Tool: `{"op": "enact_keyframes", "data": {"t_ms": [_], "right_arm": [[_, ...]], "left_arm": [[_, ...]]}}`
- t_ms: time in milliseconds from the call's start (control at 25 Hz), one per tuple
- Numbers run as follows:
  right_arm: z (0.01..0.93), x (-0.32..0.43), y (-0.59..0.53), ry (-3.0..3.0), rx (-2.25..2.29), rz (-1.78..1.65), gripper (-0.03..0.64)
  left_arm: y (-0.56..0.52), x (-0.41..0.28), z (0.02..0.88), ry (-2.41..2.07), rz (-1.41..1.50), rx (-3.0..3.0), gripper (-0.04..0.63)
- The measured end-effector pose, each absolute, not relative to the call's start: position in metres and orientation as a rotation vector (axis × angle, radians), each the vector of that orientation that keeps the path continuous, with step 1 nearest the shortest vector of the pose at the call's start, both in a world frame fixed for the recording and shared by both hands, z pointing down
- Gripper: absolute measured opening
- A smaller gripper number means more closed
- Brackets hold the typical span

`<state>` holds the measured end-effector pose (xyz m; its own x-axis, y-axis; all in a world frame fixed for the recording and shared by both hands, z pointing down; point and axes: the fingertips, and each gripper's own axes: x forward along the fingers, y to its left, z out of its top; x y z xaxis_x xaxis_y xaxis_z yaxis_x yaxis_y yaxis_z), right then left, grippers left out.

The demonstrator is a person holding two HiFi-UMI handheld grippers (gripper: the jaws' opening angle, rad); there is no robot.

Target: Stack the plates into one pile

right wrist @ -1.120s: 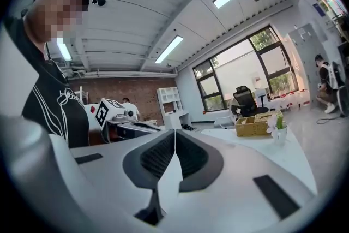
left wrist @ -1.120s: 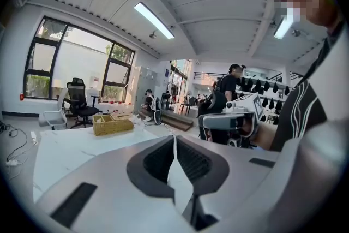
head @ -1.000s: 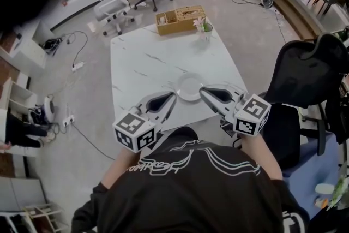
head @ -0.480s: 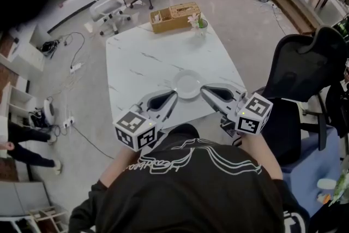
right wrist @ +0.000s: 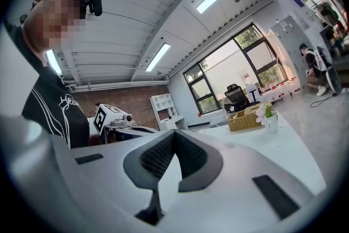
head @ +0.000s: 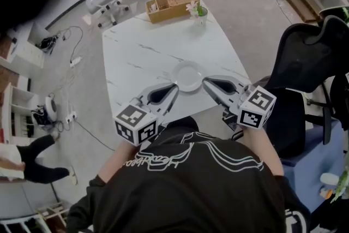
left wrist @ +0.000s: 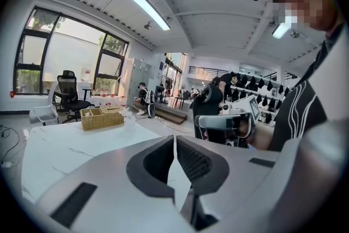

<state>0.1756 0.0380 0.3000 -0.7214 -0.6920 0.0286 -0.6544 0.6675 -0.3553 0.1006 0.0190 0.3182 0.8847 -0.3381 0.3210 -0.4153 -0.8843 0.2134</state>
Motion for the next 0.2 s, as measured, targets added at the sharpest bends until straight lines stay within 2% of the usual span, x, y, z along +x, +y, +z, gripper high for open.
{"op": "enact_keyframes", "data": {"t_ms": [200], "right_arm": [[0.309, 0.18, 0.028, 2.762, -1.143, -0.535, 0.026]], "left_arm": [[0.009, 0.102, 0.333, -0.571, 0.436, 2.756, 0.034]]}}
